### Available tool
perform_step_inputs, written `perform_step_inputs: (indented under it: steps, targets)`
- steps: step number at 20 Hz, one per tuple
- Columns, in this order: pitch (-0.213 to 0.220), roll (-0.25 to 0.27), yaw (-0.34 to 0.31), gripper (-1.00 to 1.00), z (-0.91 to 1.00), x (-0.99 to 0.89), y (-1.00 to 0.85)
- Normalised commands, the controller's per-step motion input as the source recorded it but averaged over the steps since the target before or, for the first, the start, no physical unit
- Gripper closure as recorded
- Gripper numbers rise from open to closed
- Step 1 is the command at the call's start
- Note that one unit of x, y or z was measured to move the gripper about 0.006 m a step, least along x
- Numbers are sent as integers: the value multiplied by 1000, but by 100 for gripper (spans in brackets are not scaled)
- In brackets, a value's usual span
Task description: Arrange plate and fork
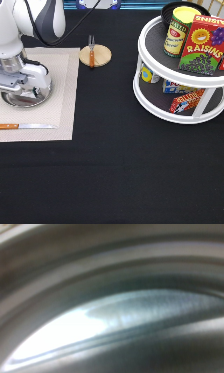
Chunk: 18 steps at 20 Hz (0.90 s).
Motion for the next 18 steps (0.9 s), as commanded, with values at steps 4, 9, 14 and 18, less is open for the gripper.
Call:
perform_step_inputs:
  steps: [4,9,14,18]
  targets:
    - [33,-75,85,-100,762,-220,694]
    - [2,-53,115,-100,842,-454,758]
    - [-88,-47,69,-100,699,-690,700]
    - [-236,-27,4,-100,347,-866,491]
